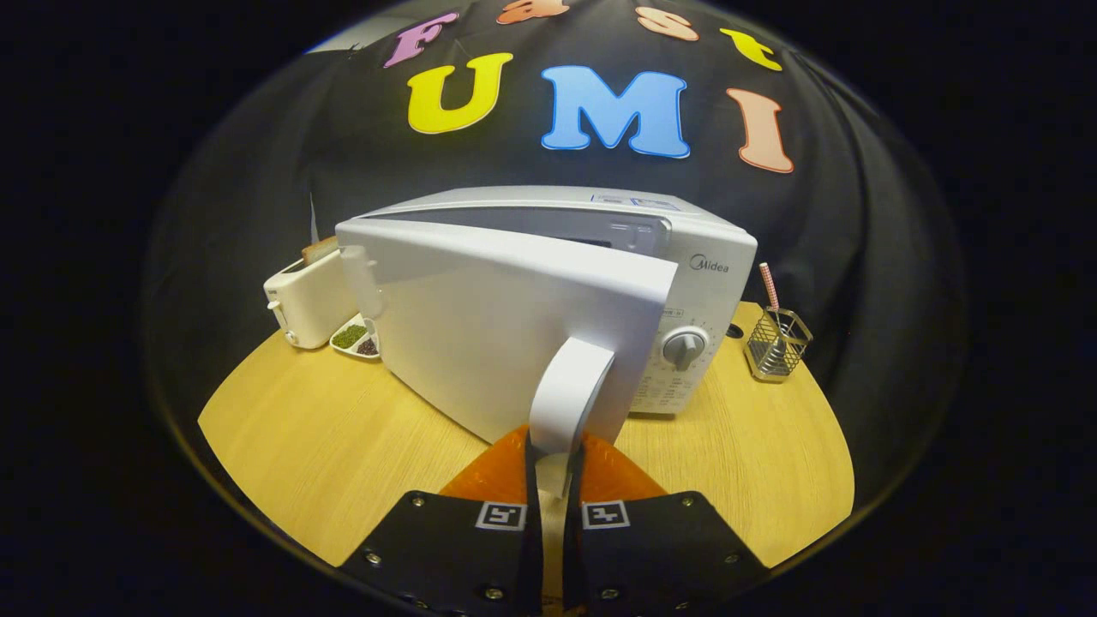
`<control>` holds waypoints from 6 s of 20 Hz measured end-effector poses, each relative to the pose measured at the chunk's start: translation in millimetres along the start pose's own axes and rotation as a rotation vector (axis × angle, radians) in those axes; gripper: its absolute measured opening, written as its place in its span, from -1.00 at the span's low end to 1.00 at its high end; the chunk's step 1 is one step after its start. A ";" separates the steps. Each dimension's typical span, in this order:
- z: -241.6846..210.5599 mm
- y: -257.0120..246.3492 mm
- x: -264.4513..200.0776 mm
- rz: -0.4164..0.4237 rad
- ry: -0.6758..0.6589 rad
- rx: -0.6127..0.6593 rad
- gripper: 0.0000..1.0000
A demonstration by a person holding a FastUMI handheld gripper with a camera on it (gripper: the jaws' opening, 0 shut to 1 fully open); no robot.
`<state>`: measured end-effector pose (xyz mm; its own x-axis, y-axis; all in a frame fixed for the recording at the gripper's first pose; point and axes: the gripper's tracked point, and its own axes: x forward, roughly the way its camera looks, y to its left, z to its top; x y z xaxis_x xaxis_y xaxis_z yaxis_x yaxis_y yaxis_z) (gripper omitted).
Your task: Open the microwave, put the food inside, and close the microwave door.
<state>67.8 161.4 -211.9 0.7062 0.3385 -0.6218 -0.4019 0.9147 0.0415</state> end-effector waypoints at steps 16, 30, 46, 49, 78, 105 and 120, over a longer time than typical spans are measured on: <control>-34.3 72.8 -63.4 0.049 0.065 -0.023 0.06; -55.3 136.2 -89.8 0.044 0.077 -0.019 0.11; -72.7 255.3 -112.2 0.204 0.128 -0.097 0.11; -74.5 269.9 -114.9 0.225 0.133 -0.122 0.11; 50.1 334.4 -232.2 0.849 -0.206 -0.041 0.78; 35.1 41.7 -159.5 0.519 -0.154 0.189 0.77; -77.7 -14.5 -112.2 0.503 0.156 0.195 0.78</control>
<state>-50.9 93.0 -203.5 0.3547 0.7209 -0.5954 -0.5418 0.6775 0.4975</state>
